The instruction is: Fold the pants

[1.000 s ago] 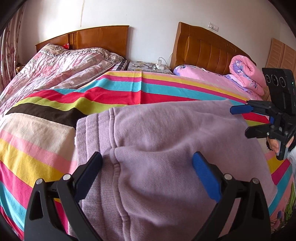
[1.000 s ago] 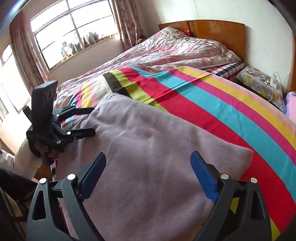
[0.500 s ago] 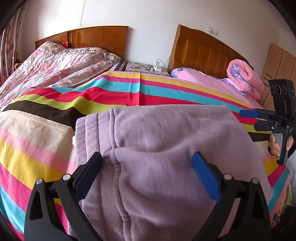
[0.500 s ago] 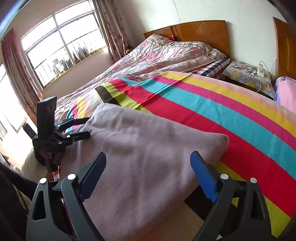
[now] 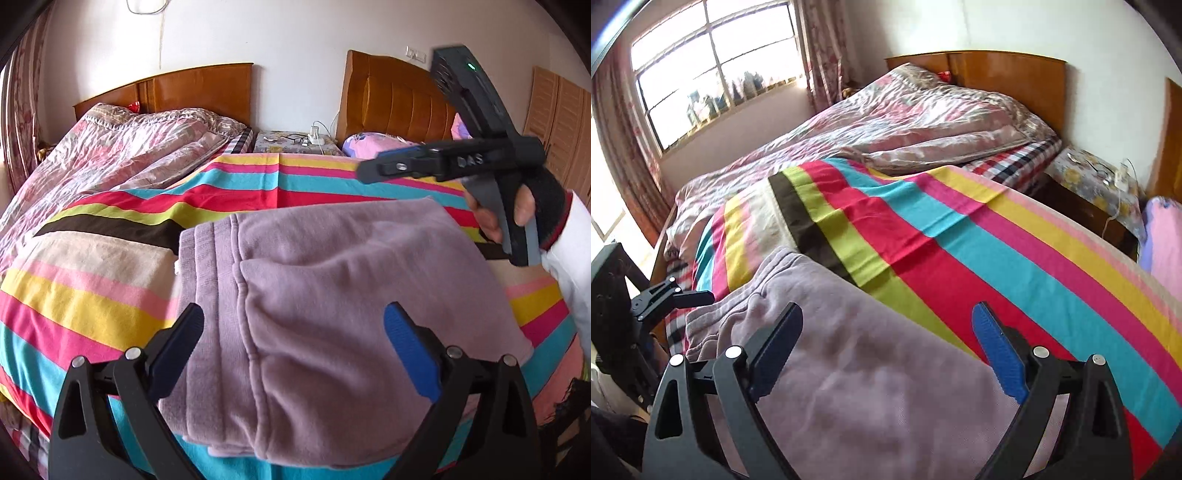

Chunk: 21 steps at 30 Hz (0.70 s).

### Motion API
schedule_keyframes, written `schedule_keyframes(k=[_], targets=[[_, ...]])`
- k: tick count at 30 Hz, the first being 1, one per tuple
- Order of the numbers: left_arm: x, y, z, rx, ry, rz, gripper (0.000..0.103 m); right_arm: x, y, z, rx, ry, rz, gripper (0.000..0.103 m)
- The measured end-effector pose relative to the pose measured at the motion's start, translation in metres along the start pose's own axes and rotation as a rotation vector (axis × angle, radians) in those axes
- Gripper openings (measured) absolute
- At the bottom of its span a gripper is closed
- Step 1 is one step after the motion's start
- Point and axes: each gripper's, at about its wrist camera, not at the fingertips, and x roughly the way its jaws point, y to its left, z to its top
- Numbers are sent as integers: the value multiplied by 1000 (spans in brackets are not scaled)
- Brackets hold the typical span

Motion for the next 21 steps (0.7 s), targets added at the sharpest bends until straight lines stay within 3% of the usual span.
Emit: schedule_keyframes(k=[4, 6, 8, 12, 15, 18, 21], targets=[[3, -3, -21, 19, 48, 14, 98, 64, 62, 29, -142, 122, 79, 90], [11, -3, -29, 35, 82, 41, 98, 99, 81, 33, -231, 199, 15, 93], [14, -2, -34, 49, 86, 58, 99, 124, 80, 36, -208, 233, -3, 94], [15, 0, -37, 46, 85, 59, 100, 106, 65, 47, -43, 130, -8, 94], [16, -1, -40, 47, 75, 65, 101, 77, 60, 42, -2, 67, -15, 95], [16, -2, -42, 46, 66, 69, 101, 64, 55, 30, -18, 86, -72, 96], [16, -5, -43, 49, 62, 75, 101, 78, 43, 16, -6, 175, -120, 96]])
